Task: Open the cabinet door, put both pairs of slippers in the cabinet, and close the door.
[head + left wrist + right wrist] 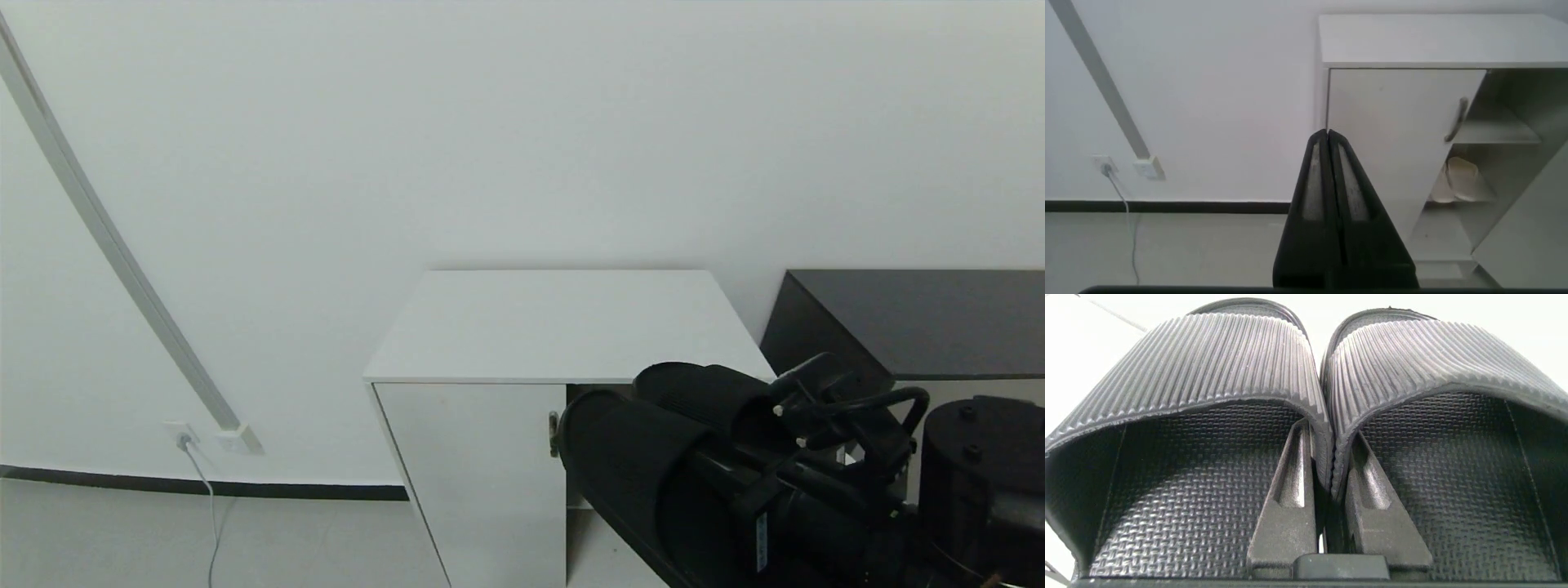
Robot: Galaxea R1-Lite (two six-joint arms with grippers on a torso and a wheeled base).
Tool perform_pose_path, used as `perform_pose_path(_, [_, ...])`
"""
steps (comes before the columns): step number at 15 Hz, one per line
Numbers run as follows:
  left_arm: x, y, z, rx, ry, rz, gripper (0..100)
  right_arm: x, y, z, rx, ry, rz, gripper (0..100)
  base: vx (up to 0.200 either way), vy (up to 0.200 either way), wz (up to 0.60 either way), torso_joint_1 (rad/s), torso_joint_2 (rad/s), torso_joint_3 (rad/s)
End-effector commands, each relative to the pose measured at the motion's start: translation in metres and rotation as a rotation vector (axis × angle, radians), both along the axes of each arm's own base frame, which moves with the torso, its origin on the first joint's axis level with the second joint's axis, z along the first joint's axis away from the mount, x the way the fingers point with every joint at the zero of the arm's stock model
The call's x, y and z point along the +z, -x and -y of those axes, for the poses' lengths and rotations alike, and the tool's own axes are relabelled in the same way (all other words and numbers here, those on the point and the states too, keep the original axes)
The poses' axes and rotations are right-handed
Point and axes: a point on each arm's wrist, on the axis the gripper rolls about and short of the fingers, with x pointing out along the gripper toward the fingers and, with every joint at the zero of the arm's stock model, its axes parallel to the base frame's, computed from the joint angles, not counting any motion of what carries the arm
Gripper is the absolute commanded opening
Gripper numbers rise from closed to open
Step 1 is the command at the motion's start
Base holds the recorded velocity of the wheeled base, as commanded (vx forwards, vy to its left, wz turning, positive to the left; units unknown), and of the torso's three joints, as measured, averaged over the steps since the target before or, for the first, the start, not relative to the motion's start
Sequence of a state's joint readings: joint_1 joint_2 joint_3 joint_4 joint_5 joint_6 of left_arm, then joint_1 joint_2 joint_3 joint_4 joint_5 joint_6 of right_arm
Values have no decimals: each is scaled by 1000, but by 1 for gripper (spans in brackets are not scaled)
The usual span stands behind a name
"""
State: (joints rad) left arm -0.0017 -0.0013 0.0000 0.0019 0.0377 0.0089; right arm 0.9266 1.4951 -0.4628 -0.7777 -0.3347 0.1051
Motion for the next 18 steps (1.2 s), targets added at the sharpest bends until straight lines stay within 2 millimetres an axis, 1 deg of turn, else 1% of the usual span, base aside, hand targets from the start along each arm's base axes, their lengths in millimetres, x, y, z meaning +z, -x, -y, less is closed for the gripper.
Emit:
perform_pose_path(1, [0,0,0,1,0,-2,0,-2,0,-1,0,8,-5,0,0,0,0,0,0,0])
perform_pose_path(8, [0,0,0,1,1,1,0,-7,1,0,23,28,-13,0,0,0,0,0,0,0])
perform_pose_path(10, [0,0,0,1,3,-1,0,-7,1,0,23,27,-12,0,0,0,0,0,0,0])
perform_pose_path(11, [0,0,0,1,4,-1,0,-6,1,0,23,24,-10,0,0,0,-600,2,-2,2])
perform_pose_path(14, [0,0,0,1,4,-1,0,-6,1,1,35,20,-11,0,0,0,0,-69,154,92])
perform_pose_path(18, [0,0,0,1,6,1,0,-6,2,0,39,21,-12,0,0,0,0,-7,14,7])
